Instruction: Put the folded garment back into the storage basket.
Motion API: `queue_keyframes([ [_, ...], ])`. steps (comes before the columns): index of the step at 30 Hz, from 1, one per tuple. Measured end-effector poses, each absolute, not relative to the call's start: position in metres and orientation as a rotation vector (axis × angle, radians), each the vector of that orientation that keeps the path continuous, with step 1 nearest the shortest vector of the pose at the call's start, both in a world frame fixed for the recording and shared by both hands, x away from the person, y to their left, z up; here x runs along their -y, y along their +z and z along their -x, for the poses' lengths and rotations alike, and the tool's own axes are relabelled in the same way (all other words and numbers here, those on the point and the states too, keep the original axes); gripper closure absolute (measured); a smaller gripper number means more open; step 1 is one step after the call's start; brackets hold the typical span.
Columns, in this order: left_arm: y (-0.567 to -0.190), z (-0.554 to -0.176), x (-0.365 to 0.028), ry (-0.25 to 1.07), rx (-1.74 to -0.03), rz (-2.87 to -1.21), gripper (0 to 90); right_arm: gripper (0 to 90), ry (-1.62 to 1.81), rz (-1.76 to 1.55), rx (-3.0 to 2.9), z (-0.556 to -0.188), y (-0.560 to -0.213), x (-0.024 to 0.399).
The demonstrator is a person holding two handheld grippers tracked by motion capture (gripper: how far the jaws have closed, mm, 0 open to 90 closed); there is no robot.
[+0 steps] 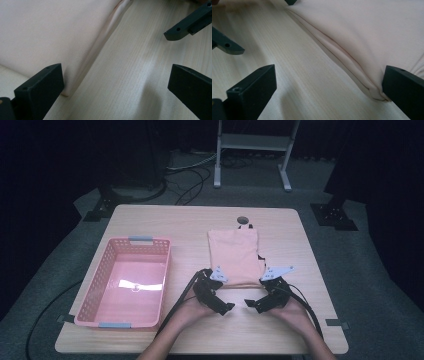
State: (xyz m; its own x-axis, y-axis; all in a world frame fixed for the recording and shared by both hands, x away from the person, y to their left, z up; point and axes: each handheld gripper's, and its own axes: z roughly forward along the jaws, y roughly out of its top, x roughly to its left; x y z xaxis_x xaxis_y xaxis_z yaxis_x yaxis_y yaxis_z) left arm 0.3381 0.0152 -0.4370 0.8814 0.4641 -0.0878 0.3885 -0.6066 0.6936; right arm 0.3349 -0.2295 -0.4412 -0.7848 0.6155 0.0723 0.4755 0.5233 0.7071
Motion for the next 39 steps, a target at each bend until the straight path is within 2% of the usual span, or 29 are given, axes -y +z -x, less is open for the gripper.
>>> queue_keyframes([
  [39, -0.437, -0.303, -0.027, 0.087, -0.573, -2.292, 0.0, 0.0, 1.116, -0.950, -2.574, -0.295, -0.441, 0.223],
])
